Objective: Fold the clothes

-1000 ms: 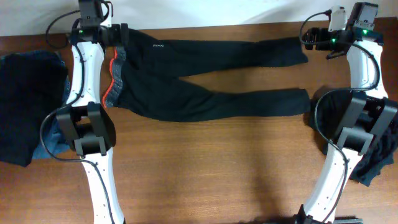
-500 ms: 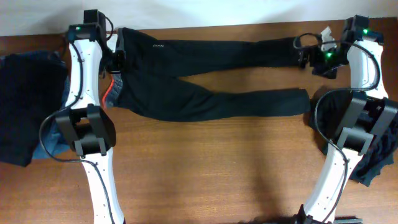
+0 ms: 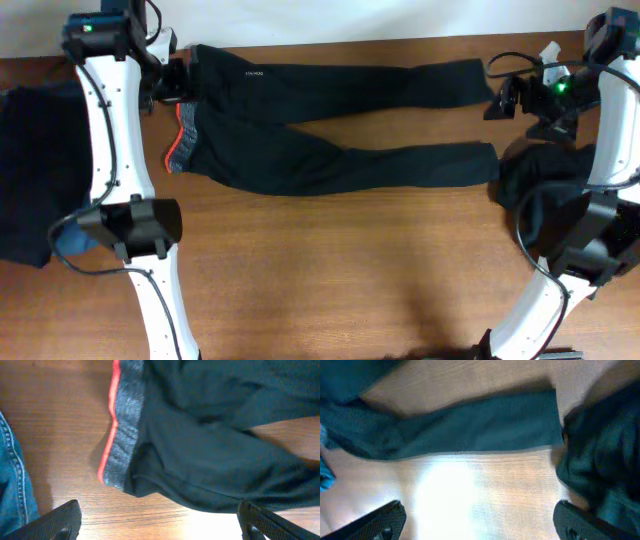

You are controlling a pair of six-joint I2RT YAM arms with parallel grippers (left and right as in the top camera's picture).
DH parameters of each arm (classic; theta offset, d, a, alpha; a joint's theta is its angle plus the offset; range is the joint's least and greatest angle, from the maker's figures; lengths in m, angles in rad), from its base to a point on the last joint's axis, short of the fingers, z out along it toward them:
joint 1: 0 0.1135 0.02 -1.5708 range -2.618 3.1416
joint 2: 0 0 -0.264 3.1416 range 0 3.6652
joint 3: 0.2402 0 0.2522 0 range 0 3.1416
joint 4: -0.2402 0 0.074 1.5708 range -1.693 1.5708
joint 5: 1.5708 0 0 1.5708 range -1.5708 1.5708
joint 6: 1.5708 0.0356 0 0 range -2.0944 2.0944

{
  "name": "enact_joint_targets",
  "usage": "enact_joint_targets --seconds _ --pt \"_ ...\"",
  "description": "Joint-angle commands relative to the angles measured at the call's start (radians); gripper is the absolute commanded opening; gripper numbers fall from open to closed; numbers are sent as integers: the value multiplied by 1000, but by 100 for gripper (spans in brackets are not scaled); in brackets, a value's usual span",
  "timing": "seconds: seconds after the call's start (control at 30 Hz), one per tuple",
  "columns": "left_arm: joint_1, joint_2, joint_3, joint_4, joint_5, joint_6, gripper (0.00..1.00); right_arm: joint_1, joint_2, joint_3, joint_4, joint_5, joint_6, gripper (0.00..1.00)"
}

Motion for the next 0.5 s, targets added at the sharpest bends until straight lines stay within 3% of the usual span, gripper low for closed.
enact_joint_targets --seconds 0.0,0.3,0.47 --pt "-44 -93 10 -4 54 -13 99 73 -77 -9 -8 130 46 99" --pt "-147 -409 -197 -4 -102 -16 99 135 -326 -42 -8 161 124 99" --pt "-137 -490 -390 1 -276 -132 99 132 -407 -130 -4 366 224 99"
